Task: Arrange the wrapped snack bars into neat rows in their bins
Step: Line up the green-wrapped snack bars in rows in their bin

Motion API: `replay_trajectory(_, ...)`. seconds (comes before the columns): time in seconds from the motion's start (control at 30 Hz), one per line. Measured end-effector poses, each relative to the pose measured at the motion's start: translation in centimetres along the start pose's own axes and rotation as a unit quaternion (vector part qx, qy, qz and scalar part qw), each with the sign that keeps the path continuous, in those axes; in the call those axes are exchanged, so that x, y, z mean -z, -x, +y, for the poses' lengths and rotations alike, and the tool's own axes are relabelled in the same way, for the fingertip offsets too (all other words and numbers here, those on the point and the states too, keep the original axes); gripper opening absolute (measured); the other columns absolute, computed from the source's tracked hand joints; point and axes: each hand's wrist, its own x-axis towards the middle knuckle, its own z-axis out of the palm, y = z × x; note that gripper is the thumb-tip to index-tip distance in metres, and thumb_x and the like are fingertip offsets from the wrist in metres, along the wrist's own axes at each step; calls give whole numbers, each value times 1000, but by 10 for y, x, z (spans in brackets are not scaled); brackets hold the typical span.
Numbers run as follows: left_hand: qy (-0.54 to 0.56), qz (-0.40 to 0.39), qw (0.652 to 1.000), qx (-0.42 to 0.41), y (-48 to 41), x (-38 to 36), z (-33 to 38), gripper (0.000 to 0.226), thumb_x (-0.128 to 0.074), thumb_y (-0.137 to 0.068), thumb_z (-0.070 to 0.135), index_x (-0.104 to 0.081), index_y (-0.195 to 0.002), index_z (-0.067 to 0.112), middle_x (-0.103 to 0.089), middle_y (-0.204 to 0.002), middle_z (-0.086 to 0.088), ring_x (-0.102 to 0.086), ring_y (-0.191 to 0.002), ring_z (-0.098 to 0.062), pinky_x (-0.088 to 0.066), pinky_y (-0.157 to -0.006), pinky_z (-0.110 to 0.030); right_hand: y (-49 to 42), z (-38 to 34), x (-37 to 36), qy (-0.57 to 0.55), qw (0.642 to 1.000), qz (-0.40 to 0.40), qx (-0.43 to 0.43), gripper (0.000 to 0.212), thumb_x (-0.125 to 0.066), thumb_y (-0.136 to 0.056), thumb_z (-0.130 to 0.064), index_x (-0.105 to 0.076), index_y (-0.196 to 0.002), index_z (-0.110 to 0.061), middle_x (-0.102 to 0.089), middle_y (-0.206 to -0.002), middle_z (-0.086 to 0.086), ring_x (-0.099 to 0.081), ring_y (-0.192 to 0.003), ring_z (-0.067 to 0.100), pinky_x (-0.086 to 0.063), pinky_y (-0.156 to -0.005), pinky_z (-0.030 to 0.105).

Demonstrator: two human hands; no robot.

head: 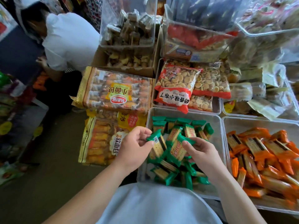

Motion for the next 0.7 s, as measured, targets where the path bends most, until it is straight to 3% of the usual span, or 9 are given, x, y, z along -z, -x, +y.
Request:
replay_trajectory(0.17, 51, 12, 999, 5, 2, 4, 1, 35, -73, -94, 9, -63, -120, 31, -69, -110, 12, -66, -98, 5, -56, -75, -13, 1, -3, 1, 6, 1000, 3, -1, 54, -74, -91, -44, -63, -138, -20, -76, -102, -6, -74, -92, 13, -65, -82, 40)
replay_trajectory(0.27, 15, 16, 999, -37, 1, 6, 0, 45, -73, -93, 8, -66, -131, 31, -68, -120, 17, -62, -109, 9, -53, -86, -9, 1, -8, -1, -36, 999, -9, -17, 54, -74, -93, -38, -61, -139, -14, -77, -101, 1, -75, -88, 16, -64, -68, 29)
replay_trajectory(0.37, 16, -7, 996, -82, 4, -2, 0, 37, -71, -94, 2, -75, -121, 27, -63, -125, 19, -59, -120, 5, -51, -95, -10, 1, -17, -6, -79, 996, -36, -26, 39, -71, -95, -35, -65, -128, -15, -79, -94, 4, -77, -82, 18, -65, -70, 34)
replay_trajectory(0.47, 67, -66, 993, -69, 8, -14, -6, 41, -72, -94, 1, -79, -114, 36, -56, -138, 22, -54, -129, 5, -55, -102, -25, -3, -25, -10, -118, 990, -64, -36, 26, -67, -99, -33, -69, -117, -14, -80, -90, 9, -78, -82, 28, -64, -80, 47)
replay_trajectory(0.53, 69, -80, 993, -56, 7, -18, -10, 45, -73, -94, 2, -79, -111, 43, -52, -147, 23, -52, -135, 2, -54, -106, -30, -8, -28, -12, -115, 991, -66, -35, 24, -66, -100, -33, -68, -115, -14, -80, -88, 11, -78, -81, 30, -64, -81, 47)
replay_trajectory(0.7, 72, -111, 989, -70, 7, -17, -11, 36, -76, -88, -2, -84, -99, 31, -46, -155, 23, -48, -141, -1, -55, -105, -31, -12, -29, -20, -116, 990, -74, -39, 33, -72, -95, -40, -67, -112, -12, -79, -88, 10, -76, -78, 25, -65, -80, 46)
